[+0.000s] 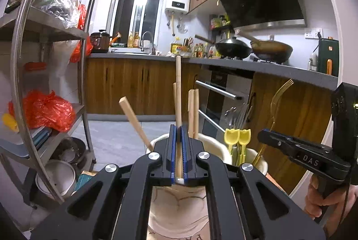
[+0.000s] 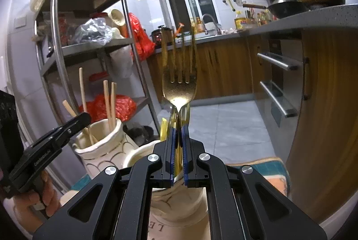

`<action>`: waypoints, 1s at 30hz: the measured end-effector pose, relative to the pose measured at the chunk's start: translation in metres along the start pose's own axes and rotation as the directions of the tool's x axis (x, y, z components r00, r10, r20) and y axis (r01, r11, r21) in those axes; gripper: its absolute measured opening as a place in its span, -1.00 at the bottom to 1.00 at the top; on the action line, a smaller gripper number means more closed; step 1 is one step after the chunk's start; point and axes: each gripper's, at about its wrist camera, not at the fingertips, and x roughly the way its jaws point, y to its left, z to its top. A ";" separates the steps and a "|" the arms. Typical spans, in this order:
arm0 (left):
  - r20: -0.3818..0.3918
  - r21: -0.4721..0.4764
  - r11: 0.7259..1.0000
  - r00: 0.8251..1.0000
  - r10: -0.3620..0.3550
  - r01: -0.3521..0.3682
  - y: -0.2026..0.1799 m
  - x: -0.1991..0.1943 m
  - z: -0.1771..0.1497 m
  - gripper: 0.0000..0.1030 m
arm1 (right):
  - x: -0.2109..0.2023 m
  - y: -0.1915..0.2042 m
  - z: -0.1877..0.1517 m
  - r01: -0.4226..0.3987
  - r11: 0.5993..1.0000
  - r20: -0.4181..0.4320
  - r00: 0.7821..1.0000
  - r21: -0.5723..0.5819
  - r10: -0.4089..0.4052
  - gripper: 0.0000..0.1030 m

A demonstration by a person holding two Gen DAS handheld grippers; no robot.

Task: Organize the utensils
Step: 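Release the chopstick into the tall cup while the right tool releases the gold fork into the short cup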

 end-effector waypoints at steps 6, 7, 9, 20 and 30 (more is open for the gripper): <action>-0.026 -0.012 1.000 1.000 0.001 -0.002 0.004 0.004 -0.002 -0.89 | 0.002 -0.002 -0.002 0.011 1.000 -0.006 1.000 0.012 -0.011 -0.86; -0.024 -0.009 1.000 1.000 -0.003 0.002 0.004 0.003 -0.003 -0.87 | 0.002 -0.002 -0.002 0.011 1.000 -0.007 1.000 0.013 -0.011 -0.85; -0.025 0.003 1.000 1.000 -0.002 0.002 0.002 0.002 -0.004 -0.68 | 0.003 -0.002 -0.003 0.014 1.000 -0.007 1.000 0.013 -0.014 -0.83; 0.034 0.011 1.000 0.999 -0.018 0.017 0.000 -0.026 -0.010 -0.22 | -0.008 -0.004 -0.007 0.009 1.000 -0.008 1.000 0.016 -0.009 -0.37; 0.028 0.040 0.998 0.998 0.047 -0.048 0.002 -0.063 -0.036 0.48 | -0.047 0.007 -0.028 0.006 1.000 -0.009 1.000 -0.018 -0.006 0.24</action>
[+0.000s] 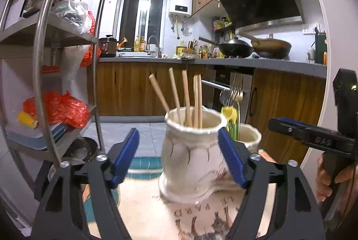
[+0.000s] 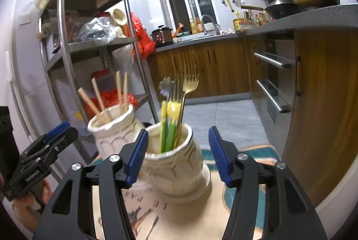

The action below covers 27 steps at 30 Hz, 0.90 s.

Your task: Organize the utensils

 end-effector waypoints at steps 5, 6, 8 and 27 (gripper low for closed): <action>-0.006 0.009 1.000 1.000 0.030 -0.030 0.000 -0.015 -0.012 0.76 | -0.017 0.003 -0.020 0.028 0.998 -0.003 1.000 -0.056 -0.028 0.54; -0.005 0.005 0.999 0.999 0.034 -0.034 0.001 -0.018 -0.013 0.79 | -0.021 0.003 -0.023 0.036 0.997 -0.004 0.999 -0.062 -0.037 0.58; -0.002 -0.003 0.999 0.999 0.043 -0.043 0.003 -0.024 -0.016 0.89 | -0.028 0.003 -0.029 0.046 0.997 0.002 0.999 -0.064 -0.046 0.69; -0.023 0.043 0.998 0.998 0.055 -0.054 -0.001 -0.024 -0.029 0.89 | -0.038 0.027 -0.042 0.109 0.975 0.124 0.989 -0.193 -0.086 0.89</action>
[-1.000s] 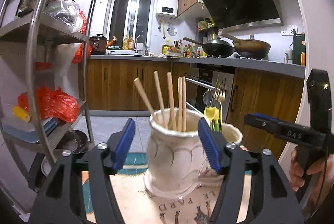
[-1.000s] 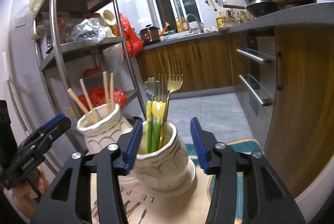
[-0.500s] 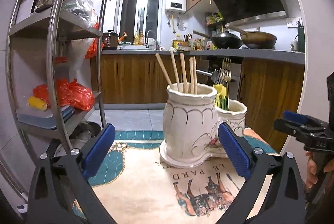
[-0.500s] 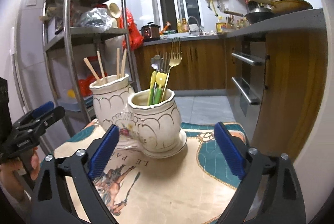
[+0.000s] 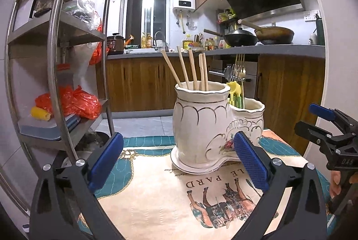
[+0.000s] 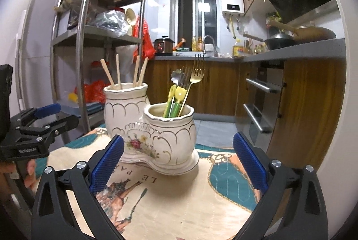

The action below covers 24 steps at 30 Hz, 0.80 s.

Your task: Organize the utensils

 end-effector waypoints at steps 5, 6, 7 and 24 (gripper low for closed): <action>-0.001 0.003 1.000 1.000 -0.008 0.008 -0.001 0.000 0.000 0.89 | 0.003 0.000 -0.002 0.009 1.000 -0.017 1.000 0.005 -0.009 0.89; -0.001 0.003 1.000 1.000 -0.008 0.008 -0.001 0.000 0.000 0.89 | 0.004 -0.001 -0.002 0.009 1.000 -0.021 1.000 0.008 -0.009 0.89; -0.001 0.003 1.000 1.000 -0.007 0.007 -0.001 0.001 0.000 0.89 | 0.004 -0.001 -0.002 0.012 1.000 -0.024 1.000 0.010 -0.012 0.89; -0.006 0.003 1.000 1.000 -0.007 0.007 -0.001 0.001 -0.001 0.89 | 0.004 -0.001 -0.003 0.016 1.000 -0.025 1.000 0.011 -0.016 0.90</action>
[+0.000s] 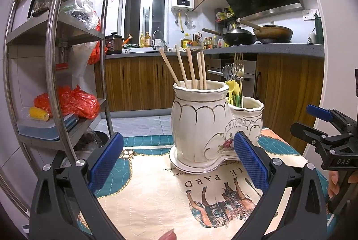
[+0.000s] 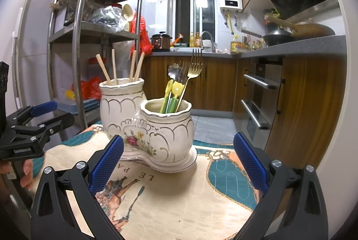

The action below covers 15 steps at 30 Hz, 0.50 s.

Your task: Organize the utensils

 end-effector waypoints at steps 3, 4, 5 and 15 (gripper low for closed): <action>0.001 0.003 1.000 1.000 -0.001 0.001 0.000 0.000 0.000 0.89 | 0.000 0.000 0.000 -0.002 1.000 -0.002 1.000 0.000 0.002 0.90; 0.002 0.004 1.000 1.000 -0.001 0.001 0.000 0.000 0.000 0.89 | 0.000 0.000 0.000 -0.002 1.000 -0.002 1.000 -0.001 0.002 0.90; 0.001 0.004 1.000 1.000 -0.002 0.002 0.000 0.000 0.000 0.89 | 0.000 0.000 0.000 -0.001 1.000 -0.002 1.000 -0.001 0.001 0.90; -0.008 0.000 1.000 1.000 0.002 -0.002 0.001 0.001 0.001 0.89 | -0.001 -0.001 0.000 -0.001 1.000 -0.001 1.000 -0.001 0.001 0.90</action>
